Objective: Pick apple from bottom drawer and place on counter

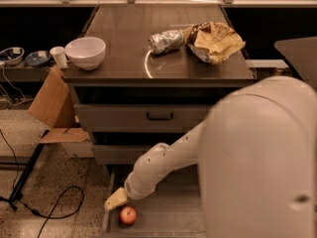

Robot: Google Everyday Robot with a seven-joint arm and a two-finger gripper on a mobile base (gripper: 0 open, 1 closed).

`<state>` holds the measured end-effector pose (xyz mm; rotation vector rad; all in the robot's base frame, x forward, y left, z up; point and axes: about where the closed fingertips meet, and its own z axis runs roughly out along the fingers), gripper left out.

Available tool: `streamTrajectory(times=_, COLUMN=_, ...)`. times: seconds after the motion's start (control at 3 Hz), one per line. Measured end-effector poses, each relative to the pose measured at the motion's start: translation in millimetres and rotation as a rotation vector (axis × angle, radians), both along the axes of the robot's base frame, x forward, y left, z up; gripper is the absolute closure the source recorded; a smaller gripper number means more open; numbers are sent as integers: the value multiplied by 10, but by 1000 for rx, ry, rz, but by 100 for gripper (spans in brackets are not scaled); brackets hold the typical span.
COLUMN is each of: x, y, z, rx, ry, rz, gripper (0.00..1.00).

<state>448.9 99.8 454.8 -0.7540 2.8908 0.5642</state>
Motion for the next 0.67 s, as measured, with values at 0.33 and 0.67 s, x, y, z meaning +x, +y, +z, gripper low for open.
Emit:
streamTrajectory(times=0.33, x=35, y=103, z=-628, rx=43, ry=49, rz=-116, gripper=0)
streamTrajectory(times=0.67, x=60, y=199, z=-714, rx=90, ry=38, rz=-139, gripper=0)
